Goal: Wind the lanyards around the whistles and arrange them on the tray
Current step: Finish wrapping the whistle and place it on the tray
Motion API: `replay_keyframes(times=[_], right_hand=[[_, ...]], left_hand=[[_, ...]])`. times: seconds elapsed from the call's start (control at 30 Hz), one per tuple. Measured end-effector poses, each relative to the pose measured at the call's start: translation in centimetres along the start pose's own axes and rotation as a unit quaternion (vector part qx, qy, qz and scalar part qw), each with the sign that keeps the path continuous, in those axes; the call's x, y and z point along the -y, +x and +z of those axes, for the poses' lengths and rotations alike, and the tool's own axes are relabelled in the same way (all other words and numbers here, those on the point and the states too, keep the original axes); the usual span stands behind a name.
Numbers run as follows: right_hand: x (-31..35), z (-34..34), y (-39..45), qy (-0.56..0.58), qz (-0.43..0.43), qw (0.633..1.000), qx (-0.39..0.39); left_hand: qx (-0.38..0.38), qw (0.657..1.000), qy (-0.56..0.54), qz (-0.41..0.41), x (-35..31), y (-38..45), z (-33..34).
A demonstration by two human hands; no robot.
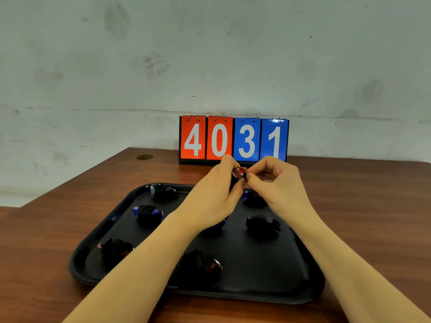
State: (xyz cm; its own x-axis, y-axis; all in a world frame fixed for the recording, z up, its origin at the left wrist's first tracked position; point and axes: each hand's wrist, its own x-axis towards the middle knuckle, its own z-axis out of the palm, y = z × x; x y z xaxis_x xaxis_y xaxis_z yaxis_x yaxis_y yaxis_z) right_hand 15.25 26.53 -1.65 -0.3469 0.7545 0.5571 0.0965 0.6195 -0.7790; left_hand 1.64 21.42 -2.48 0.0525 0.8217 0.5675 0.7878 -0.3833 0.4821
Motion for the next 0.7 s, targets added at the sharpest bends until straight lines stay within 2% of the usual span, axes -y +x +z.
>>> replay_keyframes(times=[0.1,0.3,0.57,0.7], right_hand=[[0.3,-0.3,0.0,0.025,-0.003,0.999,0.026],[0.3,-0.5,0.0,0.031,0.005,0.999,0.041],[-0.3,0.3,0.0,-0.025,0.010,0.999,-0.033],[-0.6,0.5,0.1,-0.017,0.008,0.999,-0.043]], left_hand=[[-0.022,1.000,0.020,-0.002,0.1,0.0,0.1],[-0.019,0.999,0.039,-0.005,0.1,0.1,0.3],[-0.011,0.998,0.058,-0.009,-0.1,0.3,0.6],[-0.005,0.999,0.048,-0.004,-0.1,0.3,0.6]])
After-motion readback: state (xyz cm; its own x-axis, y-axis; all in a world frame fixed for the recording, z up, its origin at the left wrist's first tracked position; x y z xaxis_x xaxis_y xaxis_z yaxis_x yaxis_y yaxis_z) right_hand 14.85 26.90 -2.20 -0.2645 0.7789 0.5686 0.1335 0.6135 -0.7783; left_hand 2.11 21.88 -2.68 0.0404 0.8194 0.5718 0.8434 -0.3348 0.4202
